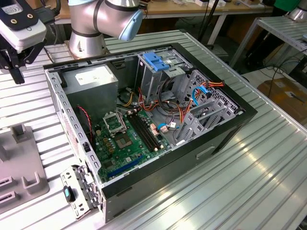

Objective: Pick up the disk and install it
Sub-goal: 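Reach for the disk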

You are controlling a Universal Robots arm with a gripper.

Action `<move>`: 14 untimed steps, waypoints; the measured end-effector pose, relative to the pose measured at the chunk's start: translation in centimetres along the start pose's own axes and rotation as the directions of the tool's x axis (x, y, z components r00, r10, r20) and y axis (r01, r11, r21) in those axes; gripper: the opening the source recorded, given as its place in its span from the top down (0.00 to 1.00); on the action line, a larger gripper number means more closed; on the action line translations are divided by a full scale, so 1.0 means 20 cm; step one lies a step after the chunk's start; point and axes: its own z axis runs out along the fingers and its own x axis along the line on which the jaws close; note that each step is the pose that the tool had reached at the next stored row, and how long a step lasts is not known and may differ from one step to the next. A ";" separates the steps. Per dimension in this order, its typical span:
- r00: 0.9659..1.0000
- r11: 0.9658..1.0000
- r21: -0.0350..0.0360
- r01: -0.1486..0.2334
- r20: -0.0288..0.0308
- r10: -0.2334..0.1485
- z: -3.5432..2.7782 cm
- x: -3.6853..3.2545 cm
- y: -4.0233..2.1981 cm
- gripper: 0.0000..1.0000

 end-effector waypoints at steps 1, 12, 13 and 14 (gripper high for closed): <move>1.000 1.000 0.000 0.000 0.000 0.000 0.000 0.006 -0.001 0.89; 1.000 1.000 0.000 0.000 0.000 0.000 -0.001 0.136 -0.010 0.89; 1.000 1.000 0.000 0.000 0.000 0.000 -0.001 0.145 -0.011 0.89; 1.000 1.000 0.000 0.000 0.000 0.000 -0.001 0.159 -0.012 0.89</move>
